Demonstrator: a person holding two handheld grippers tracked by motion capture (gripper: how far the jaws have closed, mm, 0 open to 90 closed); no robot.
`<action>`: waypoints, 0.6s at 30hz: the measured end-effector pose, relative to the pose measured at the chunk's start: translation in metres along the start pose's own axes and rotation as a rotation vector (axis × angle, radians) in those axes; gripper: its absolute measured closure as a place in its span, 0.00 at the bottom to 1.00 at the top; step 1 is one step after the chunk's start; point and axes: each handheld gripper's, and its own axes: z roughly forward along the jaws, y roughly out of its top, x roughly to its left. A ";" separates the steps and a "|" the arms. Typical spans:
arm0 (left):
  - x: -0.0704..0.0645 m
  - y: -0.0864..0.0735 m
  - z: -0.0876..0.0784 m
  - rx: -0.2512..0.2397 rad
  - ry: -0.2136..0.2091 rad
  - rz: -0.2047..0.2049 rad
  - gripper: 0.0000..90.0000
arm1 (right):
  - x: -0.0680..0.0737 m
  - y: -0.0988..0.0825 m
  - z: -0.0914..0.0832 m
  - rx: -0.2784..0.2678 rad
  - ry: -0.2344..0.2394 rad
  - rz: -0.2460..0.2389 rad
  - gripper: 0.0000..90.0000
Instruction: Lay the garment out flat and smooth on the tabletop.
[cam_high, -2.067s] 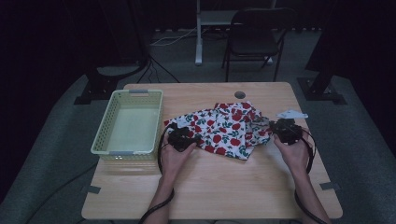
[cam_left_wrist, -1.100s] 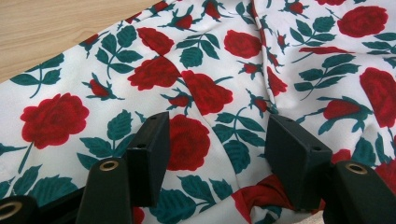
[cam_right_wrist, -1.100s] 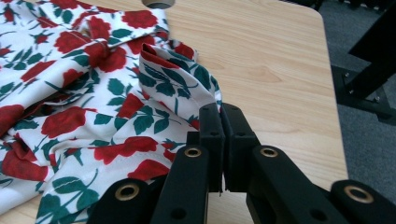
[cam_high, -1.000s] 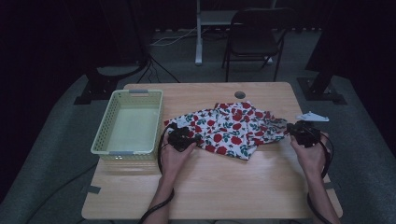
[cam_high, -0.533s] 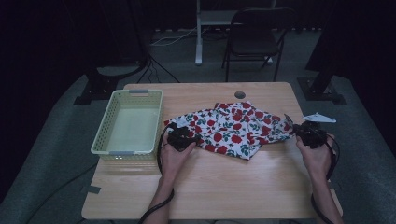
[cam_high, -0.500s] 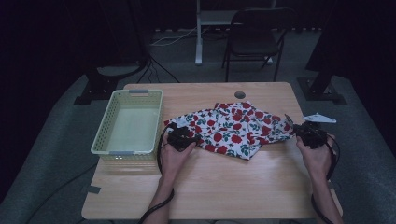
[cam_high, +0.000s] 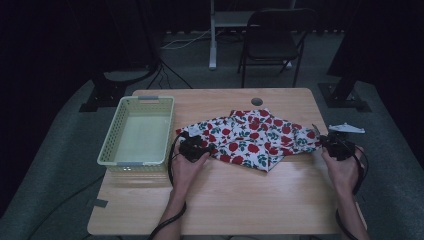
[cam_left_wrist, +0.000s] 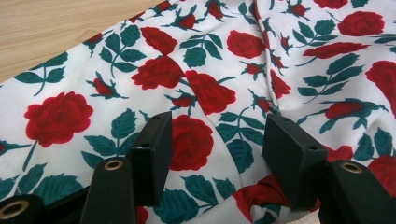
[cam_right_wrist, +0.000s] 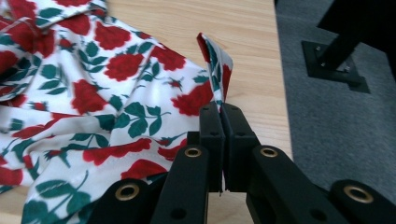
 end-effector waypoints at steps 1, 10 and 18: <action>0.000 0.000 0.000 0.001 0.000 0.000 0.49 | -0.001 0.000 0.000 0.003 -0.003 0.003 0.98; 0.002 0.000 -0.001 0.003 0.023 -0.005 0.50 | -0.004 -0.002 0.001 0.014 0.000 0.008 0.98; 0.003 0.000 -0.001 0.003 0.026 -0.003 0.50 | -0.004 -0.003 0.002 0.018 0.005 0.016 0.98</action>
